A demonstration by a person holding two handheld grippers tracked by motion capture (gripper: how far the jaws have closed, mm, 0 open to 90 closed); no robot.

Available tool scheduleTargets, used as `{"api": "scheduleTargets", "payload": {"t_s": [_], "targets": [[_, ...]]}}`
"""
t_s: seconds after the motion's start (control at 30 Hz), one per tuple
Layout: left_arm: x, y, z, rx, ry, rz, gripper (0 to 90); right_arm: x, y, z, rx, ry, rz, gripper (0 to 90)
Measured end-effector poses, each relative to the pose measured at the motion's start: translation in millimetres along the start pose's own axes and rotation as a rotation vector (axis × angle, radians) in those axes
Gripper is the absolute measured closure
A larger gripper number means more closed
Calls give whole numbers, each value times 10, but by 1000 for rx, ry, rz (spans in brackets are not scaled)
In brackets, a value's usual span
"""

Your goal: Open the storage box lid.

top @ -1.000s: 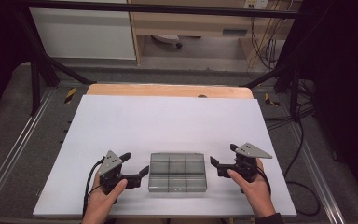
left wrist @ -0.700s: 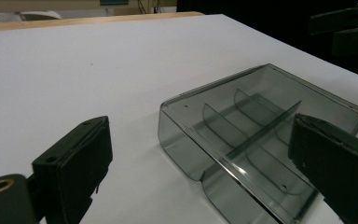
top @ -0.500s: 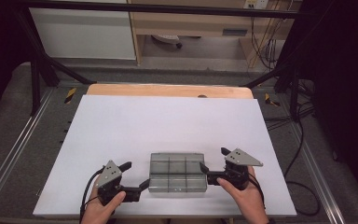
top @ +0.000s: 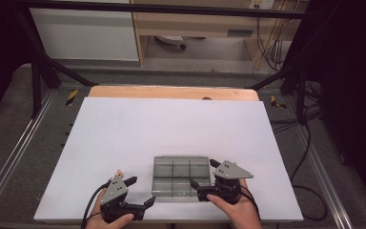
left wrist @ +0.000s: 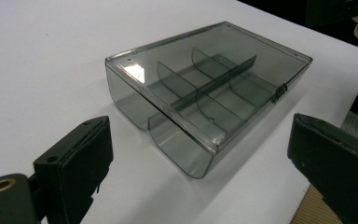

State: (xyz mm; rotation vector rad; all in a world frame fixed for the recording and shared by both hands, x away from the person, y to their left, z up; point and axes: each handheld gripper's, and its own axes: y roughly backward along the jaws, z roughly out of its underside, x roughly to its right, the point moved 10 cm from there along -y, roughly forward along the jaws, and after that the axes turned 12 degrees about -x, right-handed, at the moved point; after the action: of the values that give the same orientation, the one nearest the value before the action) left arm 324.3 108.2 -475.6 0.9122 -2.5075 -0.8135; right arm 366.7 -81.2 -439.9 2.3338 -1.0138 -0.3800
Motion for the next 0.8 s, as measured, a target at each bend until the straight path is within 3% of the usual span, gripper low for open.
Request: {"api": "scheduleTargets", "payload": {"t_s": [0.07, 0.13, 0.3, 0.33, 0.37, 0.4, 0.5, 0.57, 0.6, 0.8], "targets": [[54, -34, 46, -25, -26, -4, 68, -106, -23, 9, -6, 13, -15, 79], [70, -25, 69, -41, -17, -14, 72, -140, -34, 16, -9, 19, -18, 82], [98, -13, 96, -45, -8, -14, 105, -351, -24, 31, -9, 56, -42, 268], [98, -13, 96, -45, -8, -14, 114, -351, -24, 31, -9, 56, -42, 268], [98, -12, 94, -44, -6, -13, 124, -427, -31, 58, -10, 63, -57, 337], [101, -9, 87, -40, -8, -10, 124, -427, -31, 58, -10, 63, -57, 337], [90, 24, 69, -25, -14, -15, 249, -580, -38, 112, -8, 106, -94, 559], [65, 31, 41, -4, -30, -21, 310, -653, -42, 139, -1, 120, -121, 640], [74, 51, 59, -16, -17, -25, 338, -687, -45, 156, -2, 125, -132, 685], [149, 79, 32, -5, -38, -6, 527, -830, -64, 253, -9, 156, -171, 836]]}}
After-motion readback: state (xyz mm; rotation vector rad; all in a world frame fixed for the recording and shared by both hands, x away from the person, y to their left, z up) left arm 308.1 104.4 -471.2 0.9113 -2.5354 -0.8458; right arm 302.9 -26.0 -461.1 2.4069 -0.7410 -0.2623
